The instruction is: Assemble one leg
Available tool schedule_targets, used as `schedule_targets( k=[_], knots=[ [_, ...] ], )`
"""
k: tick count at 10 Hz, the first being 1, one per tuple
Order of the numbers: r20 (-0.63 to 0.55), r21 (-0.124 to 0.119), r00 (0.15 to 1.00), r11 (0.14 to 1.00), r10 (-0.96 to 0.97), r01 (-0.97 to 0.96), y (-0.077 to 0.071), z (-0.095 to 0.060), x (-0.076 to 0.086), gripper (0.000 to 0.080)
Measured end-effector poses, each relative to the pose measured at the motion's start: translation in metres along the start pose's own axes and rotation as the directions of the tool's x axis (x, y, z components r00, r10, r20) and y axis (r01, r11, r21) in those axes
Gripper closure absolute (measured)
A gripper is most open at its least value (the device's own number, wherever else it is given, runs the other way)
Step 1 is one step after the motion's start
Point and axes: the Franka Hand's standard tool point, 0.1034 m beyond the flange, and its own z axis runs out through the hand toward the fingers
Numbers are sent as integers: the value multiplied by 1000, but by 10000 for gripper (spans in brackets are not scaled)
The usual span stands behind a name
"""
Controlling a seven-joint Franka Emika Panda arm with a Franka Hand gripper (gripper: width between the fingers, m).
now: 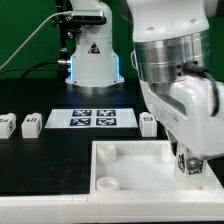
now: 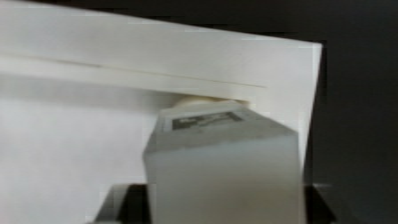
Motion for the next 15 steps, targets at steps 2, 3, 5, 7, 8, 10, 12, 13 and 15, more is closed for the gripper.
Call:
schedule_targets(
  k=[2,3,5,7,8,10,12,13,15],
  knots=[
    [6,-1,986,986,166,-166,1,-1,1,496],
    [6,-1,982,982,189,-189,1,-1,1,496],
    [3,2,942,942,336,-336,0,-2,0,496],
    [1,2,946,946,323,-323,1,-1,0,489],
    [0,-1,947,947,322,-322,2,0,0,489],
    [4,-3,978,978,210,-209,5,-4,-6,293],
    [10,-11,991,991,135,-134,14,-18,-12,158],
    [14,-8,1000,1000,-17,17,16,-24,-13,158],
    [29,-16,961,961,-276,277,17,-34,-19,151]
  ],
)
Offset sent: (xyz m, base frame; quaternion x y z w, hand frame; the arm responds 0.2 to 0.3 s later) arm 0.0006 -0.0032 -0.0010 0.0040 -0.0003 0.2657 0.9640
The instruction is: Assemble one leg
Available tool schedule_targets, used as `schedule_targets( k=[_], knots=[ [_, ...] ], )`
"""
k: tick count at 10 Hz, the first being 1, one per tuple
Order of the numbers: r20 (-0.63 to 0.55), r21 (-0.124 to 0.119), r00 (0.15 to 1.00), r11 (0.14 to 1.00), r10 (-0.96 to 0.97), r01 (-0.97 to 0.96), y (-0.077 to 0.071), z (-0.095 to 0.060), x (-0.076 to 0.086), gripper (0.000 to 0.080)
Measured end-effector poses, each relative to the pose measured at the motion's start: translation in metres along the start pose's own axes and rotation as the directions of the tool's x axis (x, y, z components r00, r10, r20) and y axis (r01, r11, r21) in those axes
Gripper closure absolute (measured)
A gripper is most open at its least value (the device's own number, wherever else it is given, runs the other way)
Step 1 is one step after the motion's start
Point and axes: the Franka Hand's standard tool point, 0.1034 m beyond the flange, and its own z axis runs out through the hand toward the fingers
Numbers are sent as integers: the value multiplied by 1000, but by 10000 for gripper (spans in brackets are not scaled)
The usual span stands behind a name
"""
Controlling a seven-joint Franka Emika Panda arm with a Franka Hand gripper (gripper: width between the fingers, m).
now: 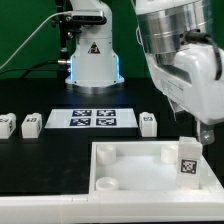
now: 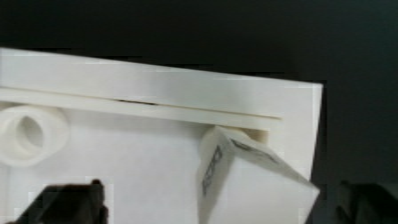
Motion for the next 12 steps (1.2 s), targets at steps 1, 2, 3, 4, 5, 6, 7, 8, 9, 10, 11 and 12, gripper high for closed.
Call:
schedule_targets(
  k=[1,2,3,4,5,6,7,8,9,10,11,12],
  knots=[
    [-3,-4,996,996,-93,93,0,0,0,151],
    [0,-3,997,997,-83,83,0,0,-1,151],
    [0,-4,996,996,-84,84,1,1,0,151],
    [0,-4,996,996,-84,84,1,1,0,151],
    [0,-5,996,996,-85,85,1,1,0,151],
    [0,-5,996,996,-84,84,1,1,0,151],
    [0,-5,996,996,-84,84,1,2,0,151],
    [0,-5,996,996,-84,84,1,2,0,151],
    [0,-6,996,996,-84,84,1,2,0,151],
    [0,-6,996,996,-84,84,1,2,0,151],
    [0,-6,996,996,-84,84,1,2,0,151],
    [0,-6,996,996,-84,84,1,2,0,151]
  ],
)
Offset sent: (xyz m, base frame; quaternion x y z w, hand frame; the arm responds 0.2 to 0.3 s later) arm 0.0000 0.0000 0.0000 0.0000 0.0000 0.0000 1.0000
